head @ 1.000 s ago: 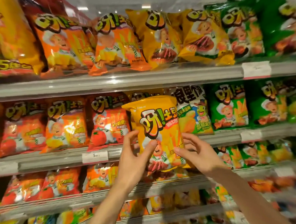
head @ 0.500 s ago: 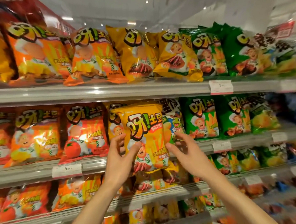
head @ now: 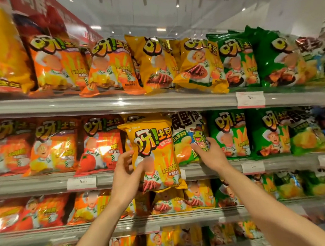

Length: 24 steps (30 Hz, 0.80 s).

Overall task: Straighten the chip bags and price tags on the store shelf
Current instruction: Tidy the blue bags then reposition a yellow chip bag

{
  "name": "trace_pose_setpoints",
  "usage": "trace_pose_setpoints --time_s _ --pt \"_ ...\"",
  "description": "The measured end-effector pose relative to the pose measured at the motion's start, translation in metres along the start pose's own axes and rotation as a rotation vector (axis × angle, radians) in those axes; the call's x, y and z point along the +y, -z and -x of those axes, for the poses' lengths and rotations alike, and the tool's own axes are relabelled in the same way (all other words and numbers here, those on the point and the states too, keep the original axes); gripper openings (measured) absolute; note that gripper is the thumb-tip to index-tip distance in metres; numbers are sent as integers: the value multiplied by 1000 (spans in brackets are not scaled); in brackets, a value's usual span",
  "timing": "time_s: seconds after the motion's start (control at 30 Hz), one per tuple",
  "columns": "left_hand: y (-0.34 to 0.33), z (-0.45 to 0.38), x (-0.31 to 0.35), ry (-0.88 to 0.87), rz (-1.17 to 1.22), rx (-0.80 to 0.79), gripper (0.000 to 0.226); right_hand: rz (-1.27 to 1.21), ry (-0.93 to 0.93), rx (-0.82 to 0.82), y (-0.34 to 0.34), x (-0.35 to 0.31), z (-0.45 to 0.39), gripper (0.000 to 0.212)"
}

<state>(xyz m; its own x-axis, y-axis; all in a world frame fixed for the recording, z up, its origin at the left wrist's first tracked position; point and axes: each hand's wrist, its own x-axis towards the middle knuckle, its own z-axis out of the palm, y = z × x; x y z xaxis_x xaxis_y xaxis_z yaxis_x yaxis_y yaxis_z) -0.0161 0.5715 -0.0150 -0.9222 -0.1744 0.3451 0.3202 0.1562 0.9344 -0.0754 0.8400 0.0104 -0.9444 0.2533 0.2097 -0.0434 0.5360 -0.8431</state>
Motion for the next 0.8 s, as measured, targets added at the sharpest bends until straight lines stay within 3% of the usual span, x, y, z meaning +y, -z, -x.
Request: trace_pose_setpoints --time_s 0.1,0.33,0.47,0.6,0.8 --pt "4 1 0 -10 -14 8 45 10 39 28 10 -12 -3 71" --pt "5 -3 1 -29 -39 11 47 45 81 58 52 -29 1 73" --pt "-7 -8 4 -50 -27 -16 56 83 86 52 83 -9 22 71" --pt "-37 -19 9 -83 -62 -45 47 28 66 71 113 18 53 61" --pt "-88 -45 22 -110 -120 -83 56 1 30 187 141 53 82 61"
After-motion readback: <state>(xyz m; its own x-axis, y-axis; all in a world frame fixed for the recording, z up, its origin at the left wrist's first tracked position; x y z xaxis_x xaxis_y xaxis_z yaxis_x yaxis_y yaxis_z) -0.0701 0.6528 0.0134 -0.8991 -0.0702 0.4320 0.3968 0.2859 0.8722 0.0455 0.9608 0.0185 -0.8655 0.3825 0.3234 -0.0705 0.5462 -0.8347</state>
